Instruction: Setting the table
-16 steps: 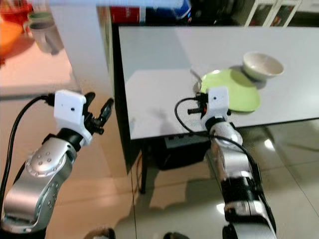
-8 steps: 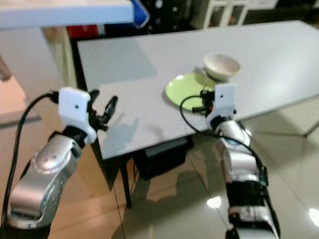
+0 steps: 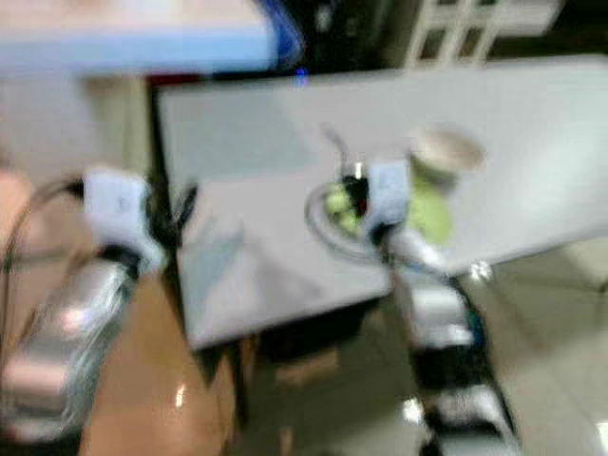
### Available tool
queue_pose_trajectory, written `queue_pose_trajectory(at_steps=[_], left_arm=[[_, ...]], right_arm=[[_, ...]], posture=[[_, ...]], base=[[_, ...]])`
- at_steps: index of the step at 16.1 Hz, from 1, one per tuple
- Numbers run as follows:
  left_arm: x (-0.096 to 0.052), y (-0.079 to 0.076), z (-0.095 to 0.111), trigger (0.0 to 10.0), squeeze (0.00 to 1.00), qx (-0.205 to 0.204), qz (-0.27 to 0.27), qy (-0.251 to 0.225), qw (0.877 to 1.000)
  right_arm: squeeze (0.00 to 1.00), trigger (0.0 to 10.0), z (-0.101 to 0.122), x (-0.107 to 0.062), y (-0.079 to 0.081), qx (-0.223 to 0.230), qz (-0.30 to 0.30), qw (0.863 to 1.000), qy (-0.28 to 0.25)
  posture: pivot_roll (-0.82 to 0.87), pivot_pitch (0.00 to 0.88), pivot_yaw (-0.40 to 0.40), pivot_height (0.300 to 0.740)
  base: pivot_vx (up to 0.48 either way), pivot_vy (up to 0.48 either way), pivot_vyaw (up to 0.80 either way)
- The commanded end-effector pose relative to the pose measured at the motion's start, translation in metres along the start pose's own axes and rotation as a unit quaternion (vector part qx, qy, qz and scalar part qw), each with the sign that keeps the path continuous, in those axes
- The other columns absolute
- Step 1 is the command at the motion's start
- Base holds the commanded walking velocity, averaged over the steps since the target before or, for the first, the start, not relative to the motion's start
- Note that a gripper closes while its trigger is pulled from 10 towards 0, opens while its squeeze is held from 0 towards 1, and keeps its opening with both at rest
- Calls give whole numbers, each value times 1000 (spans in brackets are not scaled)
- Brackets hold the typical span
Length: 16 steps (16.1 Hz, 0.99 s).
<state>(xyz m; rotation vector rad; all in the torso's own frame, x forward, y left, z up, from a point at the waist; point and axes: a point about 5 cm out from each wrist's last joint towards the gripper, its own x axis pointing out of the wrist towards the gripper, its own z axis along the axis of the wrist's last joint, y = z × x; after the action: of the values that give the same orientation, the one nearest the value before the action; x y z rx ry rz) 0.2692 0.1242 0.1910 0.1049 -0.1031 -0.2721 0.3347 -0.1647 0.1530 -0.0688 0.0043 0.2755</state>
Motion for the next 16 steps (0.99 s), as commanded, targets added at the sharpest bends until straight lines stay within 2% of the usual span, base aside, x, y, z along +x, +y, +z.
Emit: queue_pose_trajectory(at_steps=[1,2,16], left_arm=[[-2,8,3,10000,0,12,11,-3,1000],[-3,8,3,10000,0,12,14,-3,1000],[-5,5,1,10000,0,12,-5,5,1000]], right_arm=[[0,10000,9,4,4,4,8,1000,-15],[0,10000,9,4,5,6,9,1000,-14],[0,10000,5,4,6,4,6,1000,-3]], posture=[[74,16,-43,740],[76,16,-43,740],[84,16,-40,740]], base=[[382,0,0],[334,0,0],[0,0,0]])
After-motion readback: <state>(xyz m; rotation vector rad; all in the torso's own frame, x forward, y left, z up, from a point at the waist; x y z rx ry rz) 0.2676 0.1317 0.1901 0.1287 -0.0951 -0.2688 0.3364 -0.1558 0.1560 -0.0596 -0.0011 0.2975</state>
